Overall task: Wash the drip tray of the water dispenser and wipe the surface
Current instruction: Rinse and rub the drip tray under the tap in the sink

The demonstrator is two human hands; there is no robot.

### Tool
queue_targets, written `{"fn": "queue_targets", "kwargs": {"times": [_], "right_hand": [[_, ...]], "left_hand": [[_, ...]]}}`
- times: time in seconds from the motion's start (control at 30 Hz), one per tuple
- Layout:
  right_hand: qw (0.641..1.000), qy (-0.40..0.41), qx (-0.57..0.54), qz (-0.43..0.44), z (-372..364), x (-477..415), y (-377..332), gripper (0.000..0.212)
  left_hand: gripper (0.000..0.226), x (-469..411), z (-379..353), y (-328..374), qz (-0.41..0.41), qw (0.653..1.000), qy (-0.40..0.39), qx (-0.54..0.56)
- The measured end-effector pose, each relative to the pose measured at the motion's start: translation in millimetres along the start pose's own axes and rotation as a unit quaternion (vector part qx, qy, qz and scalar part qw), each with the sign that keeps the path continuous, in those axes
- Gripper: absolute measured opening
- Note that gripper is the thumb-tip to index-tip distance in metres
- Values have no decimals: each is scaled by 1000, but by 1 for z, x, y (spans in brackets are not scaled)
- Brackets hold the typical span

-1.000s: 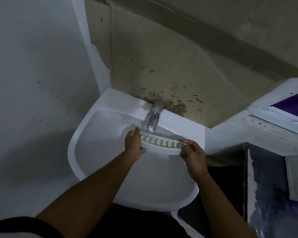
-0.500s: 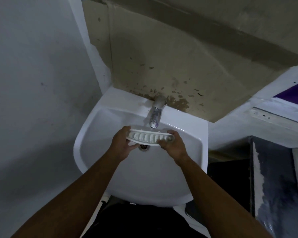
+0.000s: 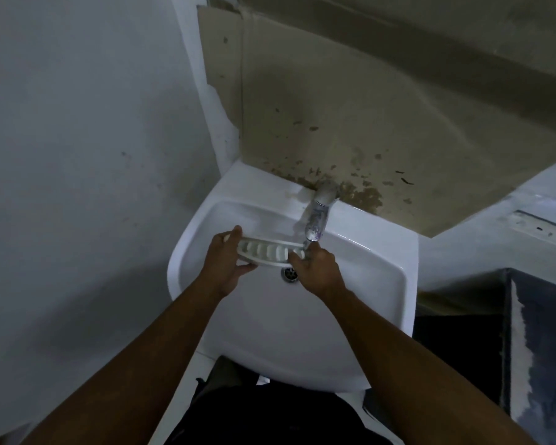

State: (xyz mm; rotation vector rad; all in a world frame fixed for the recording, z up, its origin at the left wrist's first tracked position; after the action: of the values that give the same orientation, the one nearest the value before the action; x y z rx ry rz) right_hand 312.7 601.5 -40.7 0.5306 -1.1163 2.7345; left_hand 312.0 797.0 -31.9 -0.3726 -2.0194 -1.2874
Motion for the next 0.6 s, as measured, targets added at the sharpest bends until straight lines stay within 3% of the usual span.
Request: {"fn": "queue_targets", "kwargs": {"times": [0.17, 0.27, 0.3, 0.4, 0.6], "right_hand": [[990, -50, -127, -31, 11, -12, 2, 41], [969, -86, -230, -28, 18, -21, 7, 14], [965, -111, -234, -29, 19, -23, 5, 15], [976, -142, -166, -14, 17, -28, 2, 23], [996, -20, 42, 74, 13, -15, -7, 26]], "left_hand": [[53, 2, 0, -5, 4, 999, 25, 40], [53, 5, 10, -8, -1, 997, 46, 62], [53, 5, 14, -8, -4, 997, 51, 66], [52, 9, 20, -10, -13, 996, 55, 66], [50, 17, 14, -5, -29, 997, 45, 51]]}}
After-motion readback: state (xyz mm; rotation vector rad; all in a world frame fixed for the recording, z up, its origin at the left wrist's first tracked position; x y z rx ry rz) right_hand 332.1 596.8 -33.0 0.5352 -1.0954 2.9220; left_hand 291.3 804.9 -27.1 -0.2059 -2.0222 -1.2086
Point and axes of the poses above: each hand's wrist, its own x-axis away from the middle knuckle, its own z-axis out of the back of the hand, y = z × x, the point moved 1 cm from there along -x, towards the middle knuckle, and after that the axes turned 3 degrees about -y, right-handed, at the moved point
